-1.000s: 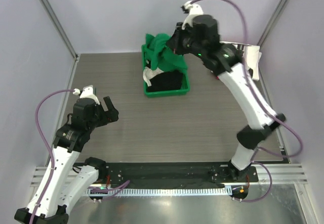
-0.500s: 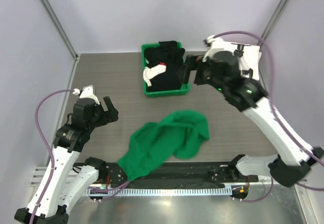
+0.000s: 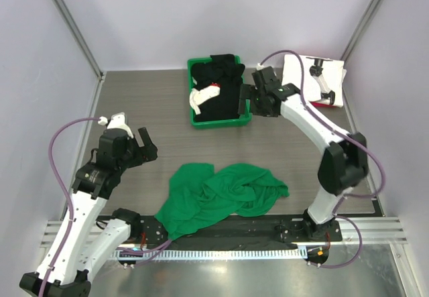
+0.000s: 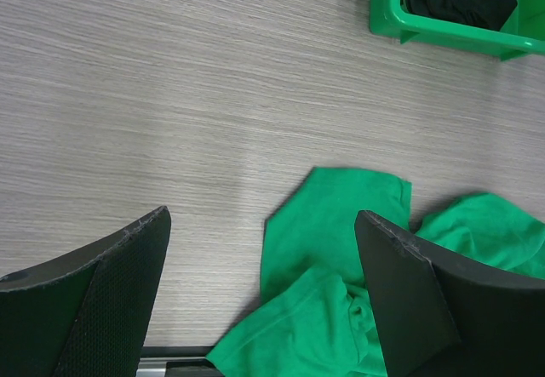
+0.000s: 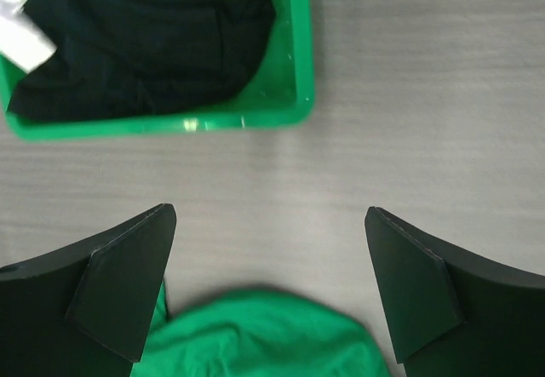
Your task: Fold and stack the t-shirts
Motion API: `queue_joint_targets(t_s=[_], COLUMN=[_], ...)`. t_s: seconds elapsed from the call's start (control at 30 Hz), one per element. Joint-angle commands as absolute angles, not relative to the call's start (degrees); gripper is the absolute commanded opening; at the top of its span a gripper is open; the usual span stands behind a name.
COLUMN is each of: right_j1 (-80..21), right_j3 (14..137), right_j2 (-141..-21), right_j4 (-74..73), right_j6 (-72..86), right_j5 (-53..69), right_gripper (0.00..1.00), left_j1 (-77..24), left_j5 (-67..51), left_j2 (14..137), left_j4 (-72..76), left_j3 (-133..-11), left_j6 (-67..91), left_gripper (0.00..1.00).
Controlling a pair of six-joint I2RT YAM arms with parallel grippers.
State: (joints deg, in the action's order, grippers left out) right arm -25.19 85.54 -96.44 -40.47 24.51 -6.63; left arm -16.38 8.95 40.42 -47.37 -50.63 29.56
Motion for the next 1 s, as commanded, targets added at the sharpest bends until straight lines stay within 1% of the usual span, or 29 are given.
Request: queue_joint_targets(t_s=[0.0, 0.1, 0.2, 0.23, 0.3, 0.33, 0.37, 0.43, 0.47, 0.53, 0.57, 0.67, 0.7, 0.77, 0.8, 0.83, 0.87, 0.93, 0.97], right_j1=[-24.6, -24.0, -23.4, -23.3, -22.7, -22.6, -22.3, -21.9, -21.5, -20.9, -20.8, -20.9, -20.9, -20.9, -20.9, -20.9, -20.9, -21.2, -21.4], right_j3=[91.8, 96.6, 98.7, 99.0, 98.7, 97.7, 96.8, 92.3, 90.3, 83.3, 81.0, 71.7, 69.7, 64.4, 62.9, 60.9, 60.4, 60.0, 61.0], right_j2=[-105.6, -112.2, -115.5, -117.1, -118.3, -118.6, -118.5, -117.1, -114.6, -111.4, -107.2, -100.1, -94.9, -89.4, -83.5, -80.8, -78.0, -71.7, -69.3], right_j4=[-37.3, -37.5, -37.7, -37.8, -38.3, -38.6, -39.4, -39.8, -39.8, -39.6, -39.6, -40.8, -41.7, -44.9, -46.3, -47.6, -50.3, -52.6, -53.8], right_j6=[23.9, 22.9, 22.2, 21.9, 21.2, 21.3, 21.3, 22.2, 22.8, 24.3, 24.6, 26.4, 27.2, 29.9, 31.0, 32.2, 34.6, 35.9, 36.3], right_j5=[-5.0, -6.0, -7.6, -8.0, -8.5, -9.2, -9.9, -11.7, -12.5, -14.1, -14.3, -14.6, -14.3, -13.6, -14.1, -14.4, -14.5, -13.0, -11.7], right_gripper=[0.99, 0.95, 0.91, 0.83, 0.71, 0.53, 0.44, 0.31, 0.3, 0.29, 0.29, 0.28, 0.28, 0.29, 0.3, 0.48, 0.6, 0.75, 0.78], left_j1=[-16.4, -16.4, -16.3, -16.3, -16.4, -16.3, -16.4, -16.3, -16.4, -16.4, -16.3, -16.4, -16.4, -16.3, -16.4, -16.4, -16.3, -16.4, -16.4], left_j5=[8.4, 8.3, 8.1, 8.0, 7.7, 7.6, 7.5, 7.4, 7.3, 7.1, 7.1, 6.8, 6.7, 6.4, 6.3, 6.2, 6.0, 5.7, 5.4], left_j2=[40.2, 40.4, 40.6, 40.7, 40.6, 40.7, 40.7, 40.8, 40.7, 40.5, 40.5, 40.2, 40.2, 40.3, 40.2, 40.3, 40.1, 40.2, 40.4], left_j4=[-45.9, -45.9, -46.0, -45.9, -45.8, -45.6, -45.7, -45.7, -45.6, -45.6, -45.6, -45.4, -45.4, -45.4, -45.4, -45.3, -45.2, -45.0, -45.0], left_j3=[-50.6, -50.6, -50.6, -50.6, -50.6, -50.6, -50.6, -50.6, -50.6, -50.6, -50.6, -50.5, -50.5, -50.5, -50.5, -50.5, -50.5, -50.4, -50.4], left_j6=[29.5, 29.5, 29.4, 29.4, 29.4, 29.4, 29.4, 29.3, 29.3, 29.3, 29.3, 29.2, 29.2, 29.2, 29.1, 29.2, 29.2, 29.2, 29.1], left_gripper=[0.89, 0.89, 0.89, 0.89, 0.9, 0.89, 0.89, 0.89, 0.9, 0.89, 0.9, 0.9, 0.89, 0.89, 0.89, 0.89, 0.9, 0.89, 0.89])
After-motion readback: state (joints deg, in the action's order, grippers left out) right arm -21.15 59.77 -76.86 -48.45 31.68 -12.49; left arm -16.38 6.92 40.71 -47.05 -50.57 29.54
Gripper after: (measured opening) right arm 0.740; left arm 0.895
